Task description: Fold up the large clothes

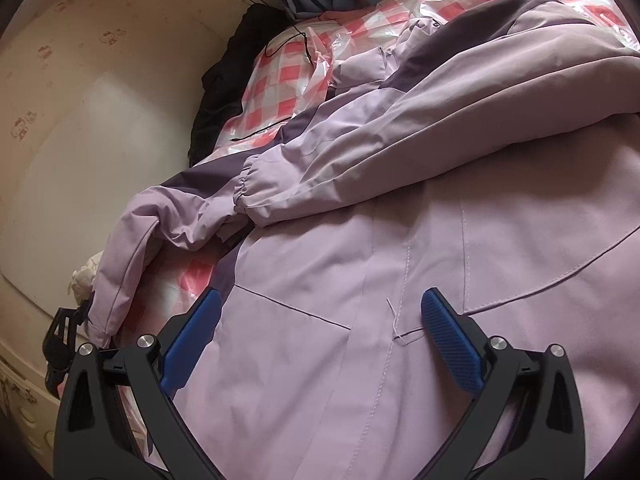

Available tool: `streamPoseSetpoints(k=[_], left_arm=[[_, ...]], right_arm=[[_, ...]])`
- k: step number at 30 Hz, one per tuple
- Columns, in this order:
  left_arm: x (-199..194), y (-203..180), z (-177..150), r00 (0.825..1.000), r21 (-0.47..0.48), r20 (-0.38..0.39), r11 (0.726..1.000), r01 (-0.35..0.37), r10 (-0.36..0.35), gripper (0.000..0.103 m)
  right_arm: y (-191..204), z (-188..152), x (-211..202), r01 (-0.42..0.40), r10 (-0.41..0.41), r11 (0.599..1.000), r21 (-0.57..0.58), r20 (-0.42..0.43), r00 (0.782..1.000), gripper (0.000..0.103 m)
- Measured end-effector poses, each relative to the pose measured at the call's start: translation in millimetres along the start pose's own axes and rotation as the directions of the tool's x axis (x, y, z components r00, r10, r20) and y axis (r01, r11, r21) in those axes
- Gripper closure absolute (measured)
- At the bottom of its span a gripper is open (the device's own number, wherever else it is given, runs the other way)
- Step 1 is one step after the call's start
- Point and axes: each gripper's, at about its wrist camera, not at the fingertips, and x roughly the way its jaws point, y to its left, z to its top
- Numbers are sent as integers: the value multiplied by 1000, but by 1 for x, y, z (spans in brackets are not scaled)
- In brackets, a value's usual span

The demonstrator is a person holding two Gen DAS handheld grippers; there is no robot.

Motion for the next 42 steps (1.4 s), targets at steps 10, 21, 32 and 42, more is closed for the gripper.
streamPoseSetpoints(k=[10, 21, 32, 42], left_arm=[[48, -230, 30, 997, 783, -79, 619, 51, 18, 82], [162, -177, 204, 807, 636, -143, 678, -369, 573, 72], [110, -121, 223, 810, 390, -157, 789, -476, 566, 28], [64, -90, 202, 836, 382, -217, 832, -402, 504, 19]], right_arm=[[-8, 1, -3, -26, 26, 999, 32, 1, 1000, 6], [-11, -1, 1, -17, 17, 999, 42, -12, 1000, 6], [-13, -2, -1, -31, 31, 998, 58, -12, 999, 6], [-16, -2, -3, -42, 43, 996, 82, -8, 999, 6]])
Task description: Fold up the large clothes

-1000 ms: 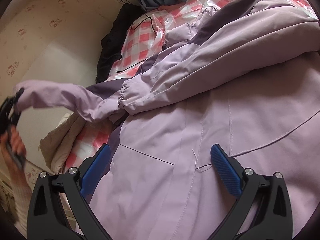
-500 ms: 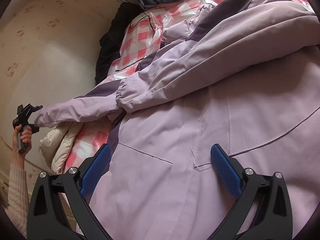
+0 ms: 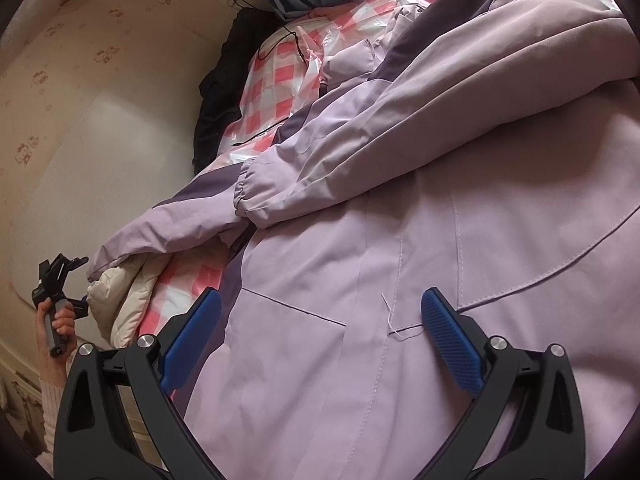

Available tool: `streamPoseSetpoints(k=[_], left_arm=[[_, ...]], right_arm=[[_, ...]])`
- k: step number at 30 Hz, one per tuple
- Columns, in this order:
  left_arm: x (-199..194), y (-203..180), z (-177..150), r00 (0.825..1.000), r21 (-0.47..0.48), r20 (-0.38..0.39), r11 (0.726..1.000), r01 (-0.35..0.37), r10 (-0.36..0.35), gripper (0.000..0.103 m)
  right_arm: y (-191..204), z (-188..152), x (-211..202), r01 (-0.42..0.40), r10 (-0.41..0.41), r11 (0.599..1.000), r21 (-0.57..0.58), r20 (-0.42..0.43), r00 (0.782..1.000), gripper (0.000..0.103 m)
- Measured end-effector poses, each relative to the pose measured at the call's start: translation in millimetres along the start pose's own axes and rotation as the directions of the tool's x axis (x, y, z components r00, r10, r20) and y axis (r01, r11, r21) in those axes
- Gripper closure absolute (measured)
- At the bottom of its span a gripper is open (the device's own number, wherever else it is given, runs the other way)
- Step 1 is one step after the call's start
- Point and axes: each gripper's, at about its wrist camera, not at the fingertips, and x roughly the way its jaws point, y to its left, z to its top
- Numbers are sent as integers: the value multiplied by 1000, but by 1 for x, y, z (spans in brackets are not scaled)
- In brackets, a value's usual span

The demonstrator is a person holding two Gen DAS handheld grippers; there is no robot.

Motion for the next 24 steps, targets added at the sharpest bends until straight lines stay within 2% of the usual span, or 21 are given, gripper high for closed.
streamPoseSetpoints(k=[4, 7, 10, 12, 13, 14, 15, 17, 19, 21, 24], left_arm=[[22, -18, 7, 999, 18, 11, 999, -44, 44, 19], [44, -28, 25, 995, -29, 32, 995, -90, 91, 19], [55, -22, 33, 998, -108, 41, 993, -47, 52, 20], [47, -18, 33, 997, -116, 71, 993, 18, -10, 35], [48, -21, 34, 995, -110, 82, 992, 58, -49, 57], [46, -21, 34, 992, -106, 88, 989, 100, -91, 71], [44, -21, 35, 984, -107, 104, 982, 153, -142, 73], [34, -23, 41, 967, -101, 171, 973, 209, -190, 78], [27, -33, 48, 956, -61, 194, 970, 237, -221, 79], [27, -38, 49, 956, -44, 183, 970, 240, -228, 79], [35, -38, 46, 961, -21, 165, 973, 228, -221, 80]], right_arm=[[0, -1, 0, 3, -3, 1000, -1, 0, 1000, 6], [0, 0, 0, -1, 1, 1000, 4, -1, 1000, 6], [1, -1, 0, 8, -8, 1000, -5, -5, 1000, 6], [6, -1, 1, 30, -31, 999, -32, -10, 999, 6], [8, -1, 2, 41, -41, 998, -45, -11, 999, 6], [10, -2, 3, 53, -54, 997, -61, -13, 998, 6], [13, -2, 3, 69, -70, 994, -81, -13, 997, 6], [19, -3, 4, 105, -106, 987, -123, -1, 994, 6], [25, -3, 2, 140, -137, 976, -167, 27, 990, 6], [28, -2, 0, 164, -158, 967, -194, 45, 986, 6], [20, -2, 4, 154, -151, 975, -163, 30, 988, 6]])
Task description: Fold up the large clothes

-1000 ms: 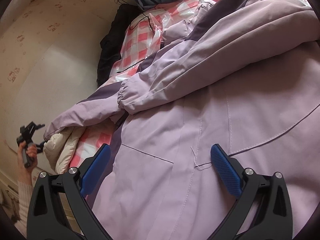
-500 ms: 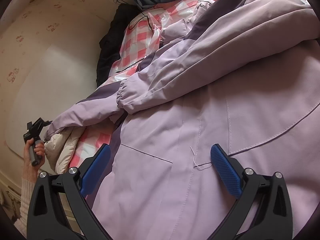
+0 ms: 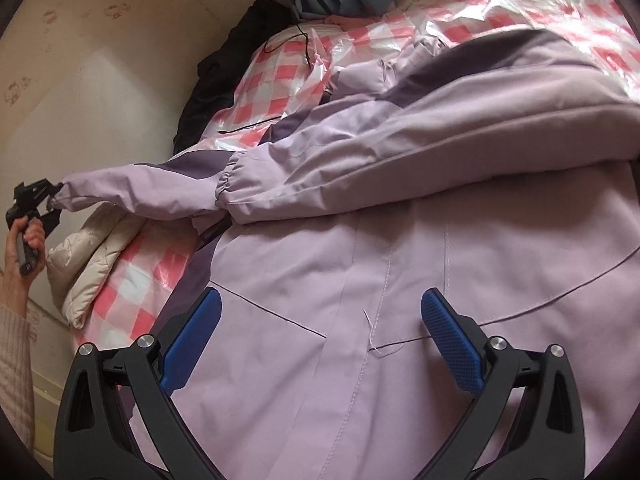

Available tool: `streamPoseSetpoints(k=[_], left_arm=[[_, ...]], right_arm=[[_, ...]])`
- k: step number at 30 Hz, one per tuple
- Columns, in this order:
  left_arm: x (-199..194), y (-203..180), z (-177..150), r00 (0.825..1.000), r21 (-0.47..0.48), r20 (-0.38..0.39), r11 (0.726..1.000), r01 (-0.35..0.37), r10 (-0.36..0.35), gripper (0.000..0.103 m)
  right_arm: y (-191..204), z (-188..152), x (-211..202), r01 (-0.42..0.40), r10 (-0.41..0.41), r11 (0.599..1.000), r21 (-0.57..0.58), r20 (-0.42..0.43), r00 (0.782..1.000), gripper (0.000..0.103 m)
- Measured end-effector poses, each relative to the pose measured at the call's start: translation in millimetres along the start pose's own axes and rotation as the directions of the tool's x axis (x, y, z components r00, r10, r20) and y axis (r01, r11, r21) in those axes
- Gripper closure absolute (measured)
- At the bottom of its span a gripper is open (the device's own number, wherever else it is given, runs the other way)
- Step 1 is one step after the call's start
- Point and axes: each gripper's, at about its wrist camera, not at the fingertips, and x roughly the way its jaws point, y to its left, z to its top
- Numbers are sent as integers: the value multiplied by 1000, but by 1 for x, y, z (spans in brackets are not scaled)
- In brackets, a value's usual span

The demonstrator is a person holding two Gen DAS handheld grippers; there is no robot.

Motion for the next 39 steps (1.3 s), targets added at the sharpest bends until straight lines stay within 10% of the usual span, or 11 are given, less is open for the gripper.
streamPoseSetpoints(k=[8, 12, 17, 25, 27, 29, 35, 39], left_arm=[[-33, -9, 0, 971, 101, 151, 980, 174, -188, 85], [-1, -9, -1, 999, 121, 16, 992, 36, -38, 80], [18, 57, -3, 988, -172, -146, 982, -79, 54, 45], [43, 18, -12, 969, -5, -197, 988, -151, 147, 7], [46, 14, -6, 977, -33, -170, 990, -135, 128, 18], [50, 24, -5, 983, -88, -176, 994, -69, 53, 70], [48, 61, -13, 994, -141, -111, 989, -30, 15, 84], [47, 62, -10, 995, -125, -103, 992, -22, 9, 84]], right_arm=[[-2, -2, 6, 4, -4, 1000, 5, -17, 1000, 6], [0, -3, 10, 19, -19, 1000, -6, -33, 999, 6], [0, -4, 11, 18, -18, 1000, -9, -38, 999, 6], [1, -5, 13, 22, -23, 1000, -16, -47, 999, 6], [1, -4, 13, 21, -21, 1000, -19, -43, 999, 6], [7, -5, 7, 55, -56, 997, -62, -11, 998, 6], [77, -6, -7, 192, -152, 890, -414, 129, 980, 6], [100, 22, 47, 164, -172, 839, -519, 32, 984, 6]])
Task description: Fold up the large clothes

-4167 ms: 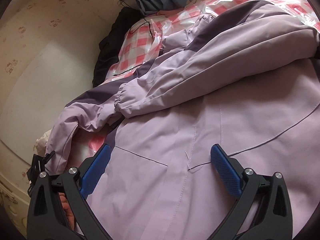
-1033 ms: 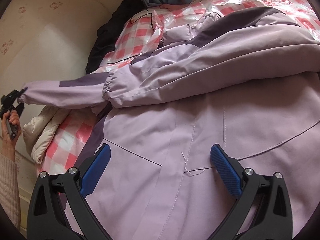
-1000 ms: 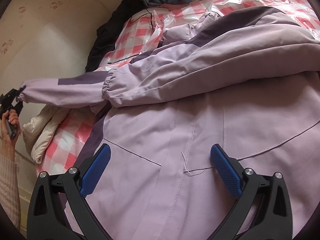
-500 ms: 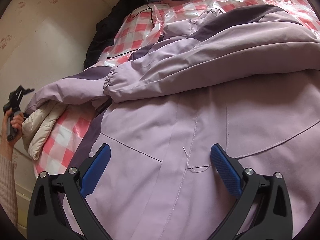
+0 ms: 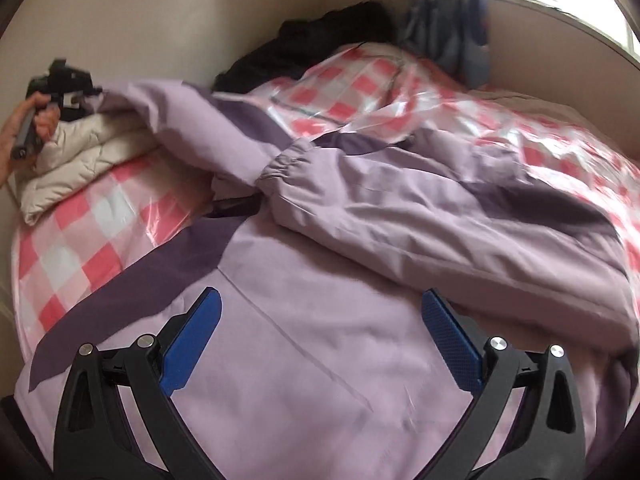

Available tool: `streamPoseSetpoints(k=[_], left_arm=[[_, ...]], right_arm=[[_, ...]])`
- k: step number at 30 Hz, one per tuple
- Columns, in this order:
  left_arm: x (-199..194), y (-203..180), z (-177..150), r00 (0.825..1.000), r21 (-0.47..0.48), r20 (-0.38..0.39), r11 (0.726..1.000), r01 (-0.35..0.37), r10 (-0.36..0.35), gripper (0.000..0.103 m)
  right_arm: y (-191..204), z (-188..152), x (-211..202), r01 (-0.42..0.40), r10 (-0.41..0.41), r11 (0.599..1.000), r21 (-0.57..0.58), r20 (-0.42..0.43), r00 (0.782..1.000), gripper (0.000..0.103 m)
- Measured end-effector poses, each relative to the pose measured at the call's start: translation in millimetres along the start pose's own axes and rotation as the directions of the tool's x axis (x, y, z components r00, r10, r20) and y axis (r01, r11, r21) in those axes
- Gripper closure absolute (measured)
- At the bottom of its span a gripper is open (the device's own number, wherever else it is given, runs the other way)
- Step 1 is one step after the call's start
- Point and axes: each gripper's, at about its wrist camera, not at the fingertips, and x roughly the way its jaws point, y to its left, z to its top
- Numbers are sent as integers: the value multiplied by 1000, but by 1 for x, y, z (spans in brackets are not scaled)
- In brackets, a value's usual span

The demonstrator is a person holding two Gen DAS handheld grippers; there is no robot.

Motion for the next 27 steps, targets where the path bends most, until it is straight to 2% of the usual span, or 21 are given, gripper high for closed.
streamPoseSetpoints(k=[3, 5, 8, 9, 10, 11, 12, 13, 15, 16, 17, 19, 20, 21, 22, 23, 24, 25, 27], left_arm=[[3, 2, -1, 1000, 9, -3, 1000, 8, -8, 84], [3, 4, -4, 1000, 22, -1, 1000, 12, -12, 82], [4, 2, -6, 1000, 29, 1, 999, 15, -15, 81], [4, 3, -5, 1000, 28, 1, 999, 18, -18, 81], [4, 3, -5, 1000, 28, 1, 999, 21, -21, 81], [4, 4, -5, 1000, 29, 0, 999, 26, -26, 81], [3, 5, -5, 1000, 28, 0, 999, 26, -26, 81], [3, 6, -5, 1000, 30, 0, 999, 30, -30, 81], [2, 9, -5, 999, 31, 2, 999, 41, -41, 81], [2, 10, -5, 999, 32, 3, 998, 46, -46, 81], [1, 12, -5, 999, 33, 4, 998, 53, -53, 81], [0, 13, -6, 998, 37, 7, 997, 61, -61, 81], [0, 14, -6, 998, 40, 7, 997, 64, -64, 81], [0, 15, -6, 998, 40, 8, 997, 65, -65, 81], [0, 15, -6, 998, 40, 8, 997, 66, -67, 81], [0, 16, -6, 998, 40, 7, 997, 67, -67, 81], [0, 17, -6, 998, 39, 2, 997, 70, -70, 81], [0, 18, -6, 998, 41, 1, 997, 69, -69, 81], [-1, 18, -5, 998, 42, -1, 997, 68, -68, 81]], right_arm=[[7, 37, 50, -30, 25, 998, -60, -77, 997, 6], [21, 56, 85, -22, 8, 993, -118, -122, 993, 6], [21, 72, 138, -10, -17, 993, -116, -231, 973, 6], [15, 74, 150, -17, -5, 996, -87, -254, 967, 14], [7, 76, 158, -20, 7, 999, -45, -266, 964, 28], [-6, 79, 163, -40, 48, 999, 34, -265, 963, 30], [-17, 81, 161, -71, 96, 991, 113, -240, 966, 43], [-33, 85, 153, -120, 162, 968, 221, -179, 970, 60], [-58, 89, 132, -206, 235, 907, 368, -36, 971, 68], [-68, 90, 118, -264, 263, 868, 421, 63, 963, 68], [-74, 91, 107, -305, 271, 845, 439, 141, 952, 68], [-75, 94, 96, -348, 272, 826, 444, 228, 935, 68], [-70, 95, 103, -343, 273, 831, 438, 216, 938, 66], [-63, 96, 116, -314, 270, 846, 431, 161, 949, 58], [-52, 92, 145, -264, 279, 867, 422, 28, 960, 44], [-46, 87, 166, -227, 285, 880, 417, -84, 955, 40], [-42, 83, 180, -196, 273, 897, 398, -148, 951, 37], [-40, 81, 178, -196, 263, 905, 377, -134, 955, 37], [-50, 83, 152, -275, 310, 861, 429, -13, 951, 36]])
